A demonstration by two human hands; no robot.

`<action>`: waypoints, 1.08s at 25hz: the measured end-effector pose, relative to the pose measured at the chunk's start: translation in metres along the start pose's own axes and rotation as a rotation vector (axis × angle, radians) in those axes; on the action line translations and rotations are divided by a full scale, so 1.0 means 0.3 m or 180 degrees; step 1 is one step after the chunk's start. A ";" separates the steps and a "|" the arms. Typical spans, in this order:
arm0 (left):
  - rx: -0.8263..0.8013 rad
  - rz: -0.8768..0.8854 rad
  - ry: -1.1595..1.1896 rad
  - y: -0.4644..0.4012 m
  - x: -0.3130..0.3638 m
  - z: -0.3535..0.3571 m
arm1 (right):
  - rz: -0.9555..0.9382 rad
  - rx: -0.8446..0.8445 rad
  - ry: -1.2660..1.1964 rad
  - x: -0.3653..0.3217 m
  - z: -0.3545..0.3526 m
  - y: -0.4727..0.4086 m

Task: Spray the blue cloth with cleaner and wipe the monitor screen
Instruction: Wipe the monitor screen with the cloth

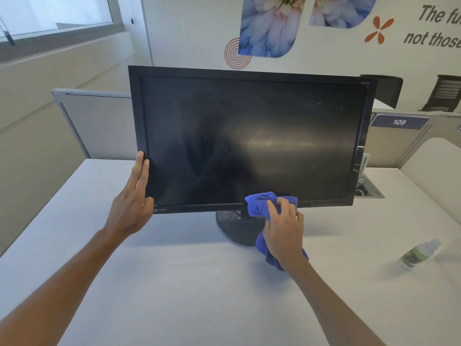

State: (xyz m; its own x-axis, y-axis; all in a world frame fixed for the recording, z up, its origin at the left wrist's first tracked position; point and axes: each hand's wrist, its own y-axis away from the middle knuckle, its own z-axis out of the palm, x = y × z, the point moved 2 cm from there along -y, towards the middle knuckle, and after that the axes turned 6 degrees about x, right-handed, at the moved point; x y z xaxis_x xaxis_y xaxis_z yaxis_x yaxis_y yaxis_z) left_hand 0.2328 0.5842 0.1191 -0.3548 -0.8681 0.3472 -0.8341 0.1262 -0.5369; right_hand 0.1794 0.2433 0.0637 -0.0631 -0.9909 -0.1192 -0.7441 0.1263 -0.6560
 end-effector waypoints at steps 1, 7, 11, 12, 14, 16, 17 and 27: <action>-0.0014 0.0030 0.0014 0.001 -0.006 -0.005 | -0.0024 -0.0035 -0.0024 -0.044 0.005 0.003; -0.0087 0.0183 0.0143 0.001 -0.043 -0.016 | -0.0352 -0.0230 -0.0104 -0.295 0.015 0.012; -0.0107 0.0212 0.0241 0.004 -0.053 -0.023 | -0.0638 -0.0385 -0.0211 -0.439 0.037 0.010; -0.0111 0.0212 0.0263 0.007 -0.053 -0.023 | -0.0726 -0.0402 -0.0226 -0.476 0.038 0.008; -0.0110 0.0177 0.0333 0.011 -0.056 -0.020 | -0.0900 -0.0399 -0.0264 -0.547 0.038 0.001; -0.0090 0.0139 0.0432 0.009 -0.064 -0.019 | -0.0961 -0.0428 -0.0351 -0.611 0.037 -0.008; -0.0084 0.0146 0.0479 0.006 -0.069 -0.020 | -0.0954 -0.0462 -0.0405 -0.641 0.040 -0.010; -0.0240 0.0106 0.0716 0.011 -0.083 -0.010 | -0.1227 -0.0906 -0.0563 -0.793 0.047 -0.043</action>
State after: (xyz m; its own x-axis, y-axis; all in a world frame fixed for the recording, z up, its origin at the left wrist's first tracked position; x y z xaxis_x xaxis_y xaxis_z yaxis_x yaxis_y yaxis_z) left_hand 0.2376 0.6076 0.1111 -0.4608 -0.7351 0.4972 -0.8465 0.1958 -0.4951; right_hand 0.2134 0.4781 0.0901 0.3470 -0.9366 -0.0488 -0.8443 -0.2893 -0.4510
